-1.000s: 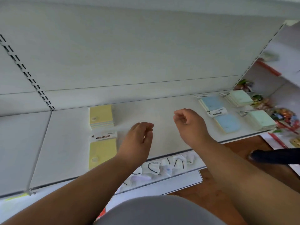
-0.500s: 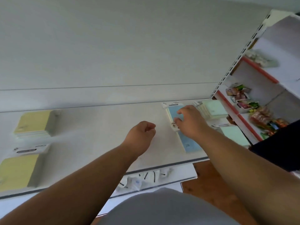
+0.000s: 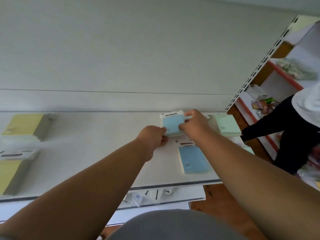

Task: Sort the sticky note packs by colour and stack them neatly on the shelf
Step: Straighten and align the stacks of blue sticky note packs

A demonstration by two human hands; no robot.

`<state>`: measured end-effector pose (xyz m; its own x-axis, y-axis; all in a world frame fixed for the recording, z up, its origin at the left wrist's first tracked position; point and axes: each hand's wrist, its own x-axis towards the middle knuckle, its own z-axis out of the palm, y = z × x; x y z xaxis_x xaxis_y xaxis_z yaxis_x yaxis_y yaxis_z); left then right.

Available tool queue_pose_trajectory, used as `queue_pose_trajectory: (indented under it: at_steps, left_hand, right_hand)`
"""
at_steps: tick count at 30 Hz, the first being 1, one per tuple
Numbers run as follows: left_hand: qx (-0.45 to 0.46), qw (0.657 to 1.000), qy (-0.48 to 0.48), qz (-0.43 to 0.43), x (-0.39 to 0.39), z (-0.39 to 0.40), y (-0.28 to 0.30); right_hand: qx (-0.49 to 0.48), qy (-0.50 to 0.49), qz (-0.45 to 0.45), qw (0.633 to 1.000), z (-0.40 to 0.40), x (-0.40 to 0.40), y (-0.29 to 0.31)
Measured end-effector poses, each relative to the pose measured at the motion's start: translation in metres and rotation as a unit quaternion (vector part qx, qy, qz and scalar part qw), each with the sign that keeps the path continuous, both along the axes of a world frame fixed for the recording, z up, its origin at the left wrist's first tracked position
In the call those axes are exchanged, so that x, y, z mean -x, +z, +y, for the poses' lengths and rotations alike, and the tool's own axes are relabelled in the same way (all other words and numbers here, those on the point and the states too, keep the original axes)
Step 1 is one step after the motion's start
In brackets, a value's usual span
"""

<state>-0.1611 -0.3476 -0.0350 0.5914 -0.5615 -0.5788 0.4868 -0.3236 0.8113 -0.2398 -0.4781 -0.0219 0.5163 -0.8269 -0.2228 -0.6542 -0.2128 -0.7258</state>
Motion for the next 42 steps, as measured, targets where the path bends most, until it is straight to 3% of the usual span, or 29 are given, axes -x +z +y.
queue_pose_trajectory:
  at_steps: [5,8,11,13,21,25,29,34,36,42]
  left_hand:
    - [0.023,0.998,0.056,0.018,-0.015,0.034,0.001]
    - [-0.017,0.993,0.031,-0.112,-0.038,0.073,0.002]
    - [-0.117,0.932,-0.036,-0.340,-0.068,0.119,0.001]
    - [-0.164,0.885,-0.071,-0.430,-0.088,0.145,-0.002]
    - [-0.211,0.793,-0.157,-0.550,-0.112,0.193,-0.017]
    - [-0.227,0.786,-0.152,-0.554,-0.112,0.195,-0.017]
    - [-0.262,0.763,-0.207,-0.553,-0.112,0.193,-0.016]
    - [-0.230,0.842,-0.171,-0.457,-0.120,0.179,-0.010]
    - [-0.239,0.856,-0.167,-0.426,-0.123,0.172,-0.010]
    - [-0.298,0.821,-0.203,-0.444,-0.133,0.148,-0.006]
  right_hand:
    - [-0.114,0.041,-0.129,0.984,0.033,-0.025,0.018]
    - [-0.091,0.121,-0.133,0.979,0.069,-0.037,0.023]
    - [-0.013,0.152,-0.086,0.985,0.106,-0.051,0.013]
    - [0.024,0.166,-0.076,0.983,0.130,-0.064,0.007]
    - [0.067,0.157,-0.048,0.984,0.196,-0.089,-0.023]
    - [0.089,0.119,-0.072,0.986,0.212,-0.092,-0.025]
    - [0.105,0.111,-0.029,0.988,0.214,-0.091,-0.029]
    - [0.134,0.104,-0.024,0.985,0.199,-0.094,-0.020]
    - [0.120,0.094,-0.005,0.988,0.187,-0.102,-0.016]
    - [0.107,0.120,0.105,0.981,0.158,-0.130,-0.010]
